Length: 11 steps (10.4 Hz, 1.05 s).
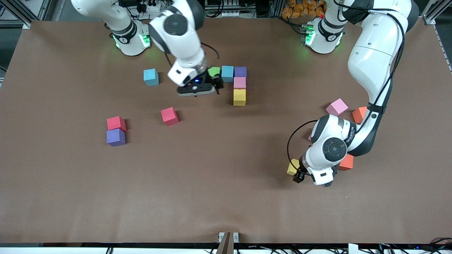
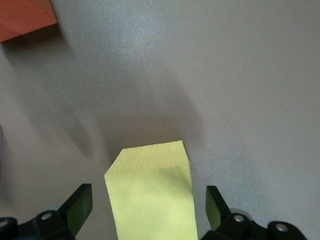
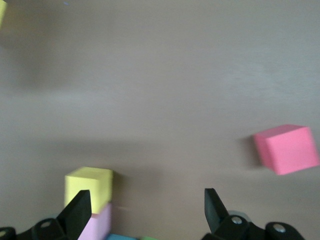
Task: Form number 2 with 11 blocks
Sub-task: 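Grasp yellow with the left gripper while the right gripper reaches the pink cube, then carry the yellow cube with the left gripper while the right gripper lifts pink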
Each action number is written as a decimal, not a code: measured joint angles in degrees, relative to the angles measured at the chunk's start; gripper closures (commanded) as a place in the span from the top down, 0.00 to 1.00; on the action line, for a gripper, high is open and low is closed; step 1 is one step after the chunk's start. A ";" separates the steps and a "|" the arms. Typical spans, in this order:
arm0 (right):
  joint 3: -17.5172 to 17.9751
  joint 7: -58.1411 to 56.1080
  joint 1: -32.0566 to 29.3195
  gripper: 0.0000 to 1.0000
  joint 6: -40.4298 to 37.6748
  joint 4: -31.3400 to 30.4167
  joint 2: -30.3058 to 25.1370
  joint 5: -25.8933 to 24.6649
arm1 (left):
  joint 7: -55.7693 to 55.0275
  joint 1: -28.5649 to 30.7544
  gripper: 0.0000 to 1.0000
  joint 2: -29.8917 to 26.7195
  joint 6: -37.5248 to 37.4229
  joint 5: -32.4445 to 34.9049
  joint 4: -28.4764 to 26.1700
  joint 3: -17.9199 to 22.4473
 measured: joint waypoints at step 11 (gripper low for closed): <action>-0.01 -33.98 -16.16 1.00 25.12 -20.60 5.40 -1.17 | 0.00 -0.07 0.56 1.05 0.09 -0.01 0.06 0.06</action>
